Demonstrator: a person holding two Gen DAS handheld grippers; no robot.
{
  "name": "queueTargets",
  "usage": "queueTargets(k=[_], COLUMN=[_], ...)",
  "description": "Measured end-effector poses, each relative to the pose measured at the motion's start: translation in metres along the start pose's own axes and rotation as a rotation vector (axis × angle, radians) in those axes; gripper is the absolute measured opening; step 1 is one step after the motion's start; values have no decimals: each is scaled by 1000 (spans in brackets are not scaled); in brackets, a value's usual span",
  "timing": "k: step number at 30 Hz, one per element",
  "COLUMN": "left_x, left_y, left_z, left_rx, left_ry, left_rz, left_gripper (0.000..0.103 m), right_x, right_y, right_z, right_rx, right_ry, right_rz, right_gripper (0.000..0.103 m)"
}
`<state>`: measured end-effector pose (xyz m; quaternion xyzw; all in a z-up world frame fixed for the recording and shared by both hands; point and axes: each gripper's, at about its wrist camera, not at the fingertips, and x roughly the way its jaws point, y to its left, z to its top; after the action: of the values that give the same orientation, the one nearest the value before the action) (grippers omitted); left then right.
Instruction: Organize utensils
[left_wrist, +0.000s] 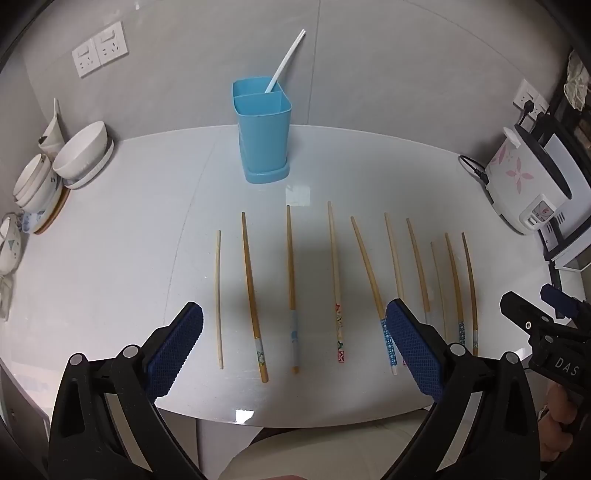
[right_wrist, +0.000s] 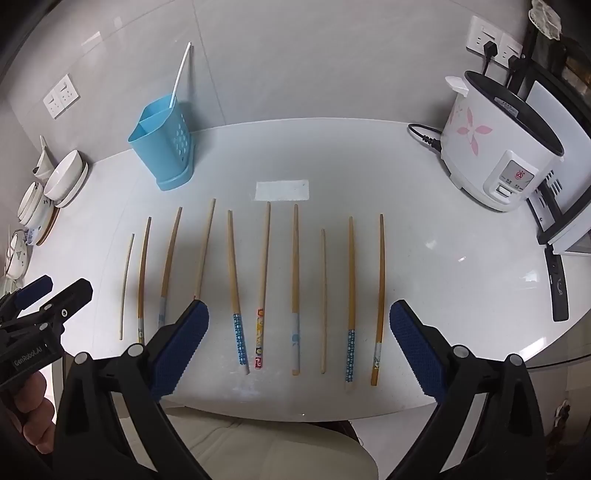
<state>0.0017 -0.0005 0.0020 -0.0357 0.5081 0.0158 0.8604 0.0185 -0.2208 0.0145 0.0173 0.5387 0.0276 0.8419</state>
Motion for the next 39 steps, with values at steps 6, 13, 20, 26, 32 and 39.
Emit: queueTargets(k=[6,13,20,26,32,39], left_x=[2,3,3,5,6,8], left_y=[4,3,2,-5,-7,-7], left_z=[4,0,1,1,2,-4], left_rx=[-2,4,9,10,13,11], left_ry=[2,-4,-4,-2,0,4], left_rz=[-1,-3,-8,-3,-1,0], left_gripper=[97,97,97,97,97,97], right_x=[0,2,4,5,4,4], right_y=[0,-2,-6,-8,-8,-7], right_z=[1,3,5,5,6,7], right_rx=[7,12,18,16,13,13], right_ry=[1,6,14,16,16,13], right_rz=[8,2,-3,-2,-3,-3], right_gripper=[95,95,95,95,95,95])
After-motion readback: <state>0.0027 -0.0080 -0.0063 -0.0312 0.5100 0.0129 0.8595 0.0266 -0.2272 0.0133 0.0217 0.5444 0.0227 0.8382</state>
